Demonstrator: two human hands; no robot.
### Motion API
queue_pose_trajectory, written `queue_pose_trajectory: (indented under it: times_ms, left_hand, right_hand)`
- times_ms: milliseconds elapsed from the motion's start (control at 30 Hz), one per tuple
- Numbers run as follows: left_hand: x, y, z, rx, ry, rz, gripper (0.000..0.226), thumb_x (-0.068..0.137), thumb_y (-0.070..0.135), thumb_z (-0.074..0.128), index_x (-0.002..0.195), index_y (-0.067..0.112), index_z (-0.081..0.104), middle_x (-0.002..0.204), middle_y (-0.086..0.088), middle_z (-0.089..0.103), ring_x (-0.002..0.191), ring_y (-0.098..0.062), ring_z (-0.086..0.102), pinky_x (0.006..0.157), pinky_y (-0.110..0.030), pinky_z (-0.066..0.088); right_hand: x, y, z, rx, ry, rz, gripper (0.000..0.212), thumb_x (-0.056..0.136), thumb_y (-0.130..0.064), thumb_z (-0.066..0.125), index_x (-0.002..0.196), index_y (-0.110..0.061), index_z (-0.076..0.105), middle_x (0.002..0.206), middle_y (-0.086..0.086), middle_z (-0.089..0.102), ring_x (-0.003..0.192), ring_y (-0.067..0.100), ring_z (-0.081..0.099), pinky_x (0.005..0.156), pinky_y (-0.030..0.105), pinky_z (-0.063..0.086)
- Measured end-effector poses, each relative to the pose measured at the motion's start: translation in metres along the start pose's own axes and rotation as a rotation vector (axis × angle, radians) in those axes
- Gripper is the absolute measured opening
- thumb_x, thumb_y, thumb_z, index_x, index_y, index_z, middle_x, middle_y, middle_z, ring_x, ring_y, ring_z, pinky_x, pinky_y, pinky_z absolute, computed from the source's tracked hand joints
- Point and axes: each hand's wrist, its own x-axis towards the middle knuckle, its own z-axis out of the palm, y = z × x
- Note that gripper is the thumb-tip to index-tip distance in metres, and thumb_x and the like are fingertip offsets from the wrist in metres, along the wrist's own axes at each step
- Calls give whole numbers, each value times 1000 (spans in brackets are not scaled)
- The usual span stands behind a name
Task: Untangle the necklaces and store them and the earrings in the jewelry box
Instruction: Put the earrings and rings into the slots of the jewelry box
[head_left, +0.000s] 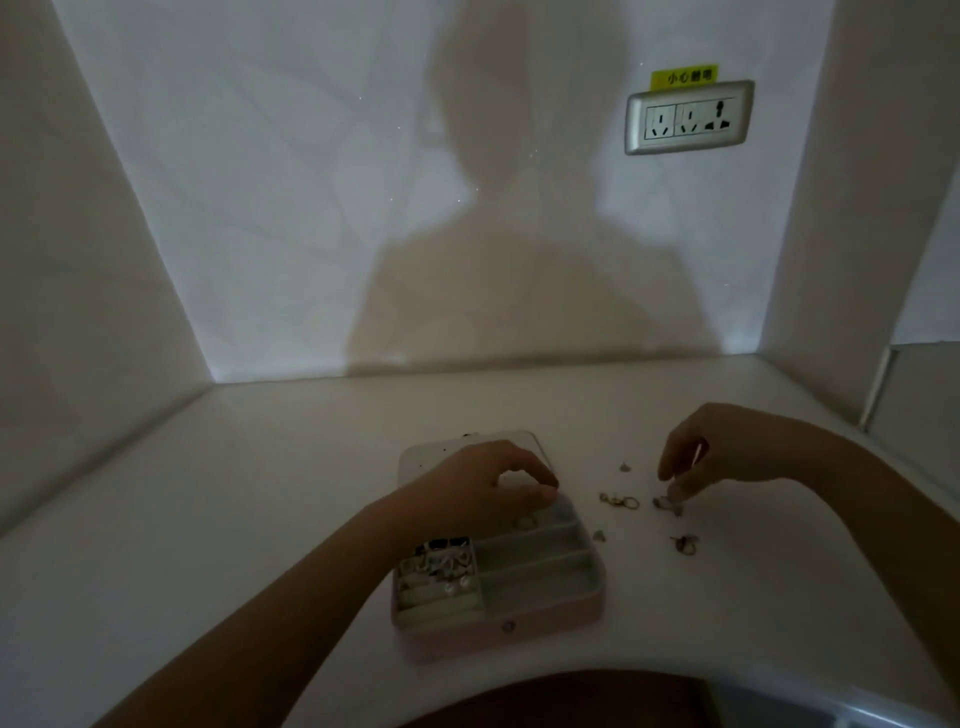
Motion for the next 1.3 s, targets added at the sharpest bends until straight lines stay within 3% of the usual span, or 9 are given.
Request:
queue_pose_trajectory:
  times_ms: [133, 233, 500, 600, 733, 900, 1000, 1100, 1300]
  left_hand:
    - [14, -1, 2, 15, -37, -26, 30, 93, 38, 51, 114, 23, 65, 115, 7, 63, 103, -7, 57, 91, -22, 43]
    - [17, -3, 0, 19, -32, -16, 28, 93, 37, 52, 113, 24, 66, 113, 9, 64, 101, -4, 55, 81, -13, 38]
    - [15, -2, 1, 36, -41, -8, 26, 92, 35, 54, 113, 26, 65, 115, 11, 61, 95, 2, 50, 75, -5, 32]
    - [14, -2, 1, 38, -49, -20, 26, 91, 37, 55, 112, 27, 65, 116, 12, 61, 95, 2, 49, 76, -8, 33]
    - [13, -2, 1, -1, -30, -36, 25, 90, 36, 56, 112, 27, 66, 113, 13, 63, 98, 1, 54, 85, -15, 38]
    - [5, 4, -2, -238, 185, 33, 16, 89, 20, 61, 100, 29, 68, 99, 18, 66, 91, 9, 61, 78, -2, 44]
    - [0, 11, -5, -466, 280, 46, 16, 87, 11, 63, 97, 22, 69, 94, 10, 71, 86, 4, 65, 77, -8, 49]
    - [-6, 20, -8, -684, 284, 51, 18, 86, 6, 62, 103, 10, 68, 95, -3, 73, 84, -5, 68, 75, -15, 52]
    - [-10, 26, -10, -918, 223, 29, 22, 86, 10, 61, 107, 4, 65, 95, -10, 72, 88, -15, 69, 81, -23, 55]
  right_hand:
    - [3, 5, 7, 87, 27, -53, 6, 72, -27, 81, 74, -28, 75, 75, -5, 73, 67, 6, 65, 58, 14, 48]
    - [7, 6, 9, 141, 31, -65, 9, 74, -19, 79, 69, -26, 75, 67, -6, 72, 58, 1, 62, 55, 11, 44]
    - [10, 4, 16, 169, 73, -67, 15, 74, -9, 77, 72, -23, 71, 70, -4, 72, 63, 3, 67, 58, 11, 47]
    - [10, 3, 17, 179, 294, -100, 16, 73, -11, 78, 73, -25, 70, 75, -7, 71, 69, 1, 65, 63, 9, 47]
    - [6, -8, 14, 455, 547, -161, 17, 72, -7, 78, 71, -20, 68, 68, -8, 69, 62, -5, 62, 60, 5, 44]
    - [-7, -30, 12, 902, 458, -335, 14, 72, 4, 72, 79, -5, 63, 78, 11, 73, 80, 19, 70, 75, 21, 53]
    - [-15, -48, 11, 1002, 431, -444, 18, 72, 8, 68, 77, -6, 59, 77, 9, 73, 79, 18, 70, 72, 21, 54]
    - [-21, -65, 15, 1058, 411, -530, 16, 68, 4, 68, 76, -4, 56, 76, 8, 72, 75, 15, 69, 70, 19, 53]
    - [-16, -86, 26, 1056, 373, -598, 16, 67, -6, 68, 77, -4, 56, 78, 8, 72, 75, 20, 68, 71, 23, 54]
